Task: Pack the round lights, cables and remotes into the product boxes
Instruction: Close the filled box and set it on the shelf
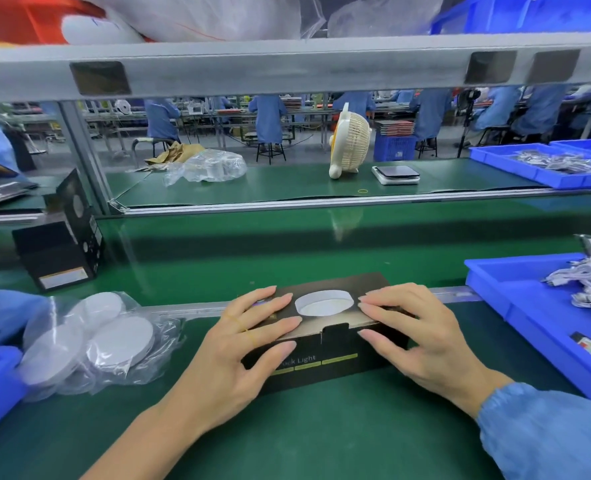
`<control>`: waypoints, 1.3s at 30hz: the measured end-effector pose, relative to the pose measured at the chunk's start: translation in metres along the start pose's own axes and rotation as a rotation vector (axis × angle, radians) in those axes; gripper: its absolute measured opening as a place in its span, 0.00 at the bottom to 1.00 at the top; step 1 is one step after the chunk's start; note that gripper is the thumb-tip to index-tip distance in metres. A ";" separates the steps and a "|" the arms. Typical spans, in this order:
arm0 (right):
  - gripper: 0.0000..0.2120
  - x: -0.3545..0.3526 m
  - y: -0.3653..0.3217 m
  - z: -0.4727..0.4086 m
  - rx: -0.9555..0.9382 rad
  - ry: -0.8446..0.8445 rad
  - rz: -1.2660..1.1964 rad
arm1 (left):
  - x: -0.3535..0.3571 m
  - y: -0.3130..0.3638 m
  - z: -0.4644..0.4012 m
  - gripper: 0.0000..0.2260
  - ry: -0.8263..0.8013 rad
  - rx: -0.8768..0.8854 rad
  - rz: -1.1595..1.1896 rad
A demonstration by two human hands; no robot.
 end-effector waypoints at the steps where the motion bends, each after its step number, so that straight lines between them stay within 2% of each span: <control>1: 0.14 -0.001 0.000 0.001 0.027 -0.002 -0.003 | 0.001 0.001 0.000 0.14 -0.002 -0.007 0.001; 4: 0.14 -0.008 -0.004 0.004 0.074 0.001 0.003 | 0.000 0.005 0.004 0.14 0.015 -0.015 0.012; 9: 0.09 -0.002 -0.045 0.000 -0.184 0.029 0.048 | 0.004 0.012 0.005 0.13 0.018 -0.016 0.045; 15: 0.09 0.006 -0.047 -0.004 -0.111 0.011 0.122 | 0.005 0.013 0.004 0.13 0.015 -0.030 0.048; 21: 0.06 -0.001 -0.053 0.001 -0.116 0.128 0.098 | 0.005 0.014 0.005 0.13 0.030 -0.073 0.082; 25: 0.08 -0.001 -0.044 -0.001 0.109 0.094 -0.056 | 0.005 0.015 0.005 0.12 0.041 -0.074 0.095; 27: 0.13 -0.002 -0.032 -0.009 0.281 0.000 -0.172 | 0.005 0.015 0.005 0.12 0.043 -0.072 0.095; 29: 0.23 0.003 -0.013 -0.020 0.442 -0.246 -0.149 | 0.006 0.014 0.004 0.12 0.037 -0.072 0.099; 31: 0.39 0.013 0.002 -0.029 0.419 -0.614 0.025 | 0.008 0.014 0.003 0.13 0.025 -0.068 0.110; 33: 0.43 0.027 0.006 -0.038 0.308 -0.861 0.016 | 0.009 0.015 0.003 0.14 0.036 -0.056 0.123; 36: 0.37 0.035 0.008 -0.045 0.285 -0.911 -0.123 | 0.007 0.017 0.007 0.14 0.147 -0.013 0.085; 39: 0.36 0.038 0.017 -0.040 0.306 -0.934 -0.101 | -0.001 0.009 0.010 0.23 0.291 -0.092 0.046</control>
Point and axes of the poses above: each hand's wrist, its own z-axis away from the middle knuckle, its own x-axis out of the palm, y = z × x, the point moved 7 cm from there along -z, towards the middle knuckle, and after that the axes turned 2 degrees about z, right-handed, at the moved point
